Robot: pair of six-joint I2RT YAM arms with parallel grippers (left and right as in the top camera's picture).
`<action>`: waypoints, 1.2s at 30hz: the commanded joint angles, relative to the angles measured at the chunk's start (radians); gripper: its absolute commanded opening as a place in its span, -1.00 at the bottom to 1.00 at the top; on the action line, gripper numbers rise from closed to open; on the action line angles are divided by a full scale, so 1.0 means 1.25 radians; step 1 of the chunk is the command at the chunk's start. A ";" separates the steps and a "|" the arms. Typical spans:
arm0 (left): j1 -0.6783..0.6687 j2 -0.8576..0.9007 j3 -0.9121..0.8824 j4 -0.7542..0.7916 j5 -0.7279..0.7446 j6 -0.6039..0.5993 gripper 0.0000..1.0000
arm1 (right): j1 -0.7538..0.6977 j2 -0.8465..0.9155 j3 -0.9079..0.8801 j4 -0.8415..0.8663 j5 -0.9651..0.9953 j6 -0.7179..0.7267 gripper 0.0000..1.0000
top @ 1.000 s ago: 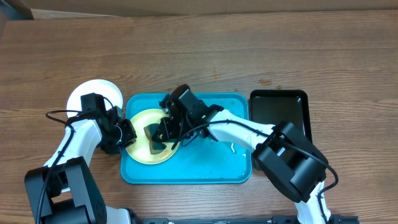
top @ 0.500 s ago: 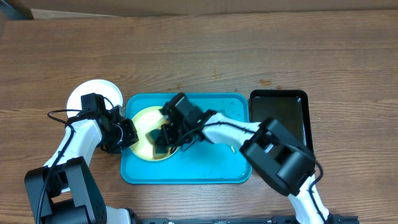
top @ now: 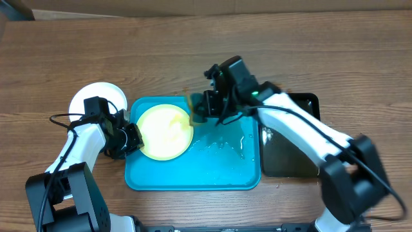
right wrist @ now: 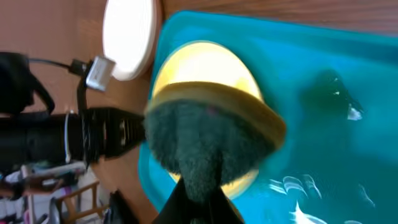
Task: Clean dirty plates on tray and stack at the side
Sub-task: 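Return the sponge to the black basin with the right gripper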
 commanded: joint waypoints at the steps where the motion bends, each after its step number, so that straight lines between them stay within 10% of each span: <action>1: 0.000 0.009 0.014 -0.006 -0.003 0.032 -0.78 | -0.092 -0.104 -0.001 -0.153 0.116 -0.040 -0.93; 5: 0.000 0.009 0.014 -0.004 -0.003 0.032 -0.62 | -0.204 -0.141 -0.001 -0.352 0.232 -0.099 -0.93; 8: 0.000 0.009 0.014 0.005 -0.003 0.031 -0.13 | -0.279 -0.139 -0.023 -0.478 0.361 -0.124 -0.93; 13: 0.000 0.009 0.014 0.014 -0.002 0.031 0.01 | -0.310 -0.139 -0.137 -0.461 0.422 -0.133 -0.89; 18: -0.001 0.009 0.014 0.013 -0.003 0.031 0.07 | -0.310 -0.139 -0.240 -0.376 0.449 -0.142 -0.38; 22: -0.004 0.009 0.014 0.010 -0.007 0.031 0.16 | -0.310 -0.139 -0.264 -0.367 0.472 -0.135 0.44; 27: -0.025 0.009 0.014 0.010 -0.029 0.031 0.15 | -0.309 -0.139 -0.298 -0.367 0.465 -0.120 0.61; 32: -0.058 0.009 0.014 0.011 -0.057 0.031 -0.19 | -0.309 -0.139 -0.374 -0.327 0.464 -0.099 0.23; 36: -0.064 0.009 0.014 0.014 -0.080 0.028 -0.63 | -0.309 -0.139 -0.414 -0.287 0.464 -0.094 -0.93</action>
